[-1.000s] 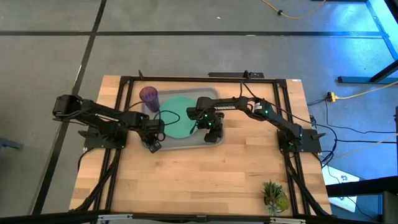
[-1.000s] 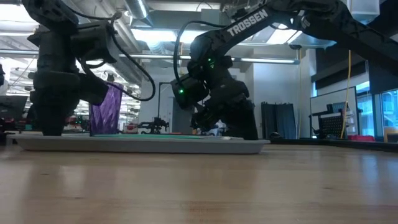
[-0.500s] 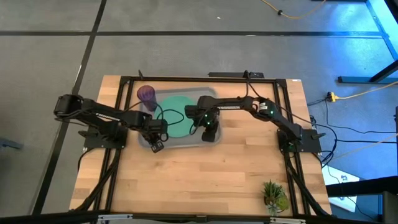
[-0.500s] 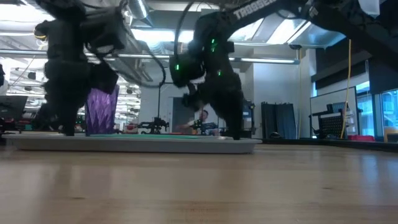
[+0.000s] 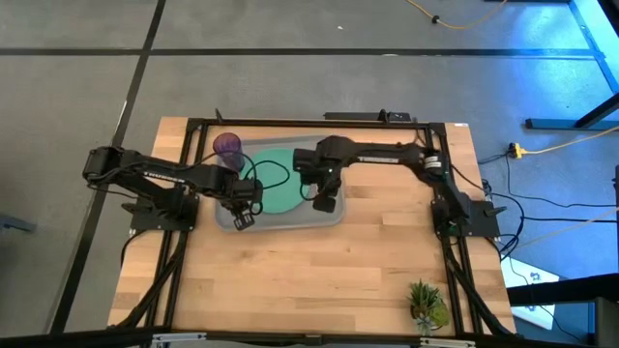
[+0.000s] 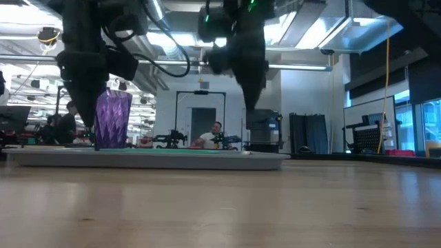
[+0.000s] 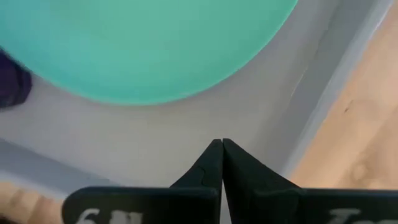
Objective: Pick and place plate/cup/fork/spoon on tray
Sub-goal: Adjust the gray tray
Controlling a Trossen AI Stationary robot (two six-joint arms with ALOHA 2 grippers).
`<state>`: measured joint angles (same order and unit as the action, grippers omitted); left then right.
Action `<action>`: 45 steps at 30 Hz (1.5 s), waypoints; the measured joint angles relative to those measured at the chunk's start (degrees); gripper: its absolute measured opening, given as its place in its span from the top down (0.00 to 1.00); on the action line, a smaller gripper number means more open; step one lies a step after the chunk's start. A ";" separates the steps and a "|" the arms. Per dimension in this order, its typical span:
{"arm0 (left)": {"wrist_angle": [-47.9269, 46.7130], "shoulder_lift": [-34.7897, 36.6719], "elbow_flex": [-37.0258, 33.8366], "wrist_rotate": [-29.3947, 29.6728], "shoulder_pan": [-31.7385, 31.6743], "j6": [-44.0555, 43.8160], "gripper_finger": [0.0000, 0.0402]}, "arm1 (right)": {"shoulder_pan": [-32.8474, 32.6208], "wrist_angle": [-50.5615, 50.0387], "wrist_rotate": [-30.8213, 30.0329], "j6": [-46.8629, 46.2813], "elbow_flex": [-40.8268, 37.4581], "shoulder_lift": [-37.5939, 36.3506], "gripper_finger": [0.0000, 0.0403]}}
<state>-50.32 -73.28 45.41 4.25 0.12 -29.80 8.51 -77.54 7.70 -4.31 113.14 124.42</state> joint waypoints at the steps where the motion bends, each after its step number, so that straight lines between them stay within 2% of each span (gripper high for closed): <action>1: -0.74 -0.02 0.14 0.35 0.22 0.00 1.00 | 0.00 0.36 -0.50 -0.22 0.00 -1.32 1.00; 6: -1.67 0.23 0.42 0.79 1.31 -1.32 1.00 | 0.02 2.86 -0.67 -1.23 -0.12 -8.52 1.00; 9: -1.32 0.57 0.42 0.81 1.85 -1.59 1.00 | 0.05 6.98 -0.66 -1.46 -3.21 -13.61 1.00; 16: -1.83 2.33 0.42 1.28 1.84 -2.98 1.00 | 1.20 27.10 1.27 -8.60 -25.89 -28.67 1.00; 19: -3.46 2.47 0.42 2.88 1.86 -4.06 1.00 | 1.12 39.50 3.05 -11.50 -35.65 -32.72 1.00; 22: -3.29 2.51 -0.78 5.07 1.84 -4.38 1.00 | 0.50 51.06 4.48 -15.18 -43.65 -33.17 1.00; 26: -2.51 2.47 -3.83 5.51 1.84 -5.76 1.00 | 0.53 60.09 3.72 -20.70 -51.88 -31.40 1.00; 29: -2.56 2.47 -5.73 6.35 1.84 -6.39 1.00 | 0.84 64.36 1.27 -21.45 -55.25 -30.69 1.00; 33: -1.29 2.49 -7.70 8.32 1.84 -7.50 1.00 | 1.77 65.09 -0.17 -20.77 -57.73 -29.78 1.00; 38: 5.14 2.47 -10.68 8.31 1.84 -7.66 1.00 | 3.24 67.32 -3.50 -20.82 -60.19 -27.67 1.00; 45: 5.50 2.40 -11.50 9.81 1.29 -7.74 1.00 | 4.60 67.80 -4.87 -20.79 -60.29 -23.90 1.00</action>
<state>-44.82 -70.87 33.91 14.06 1.41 -37.54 13.11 -9.74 2.83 -25.10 52.85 100.52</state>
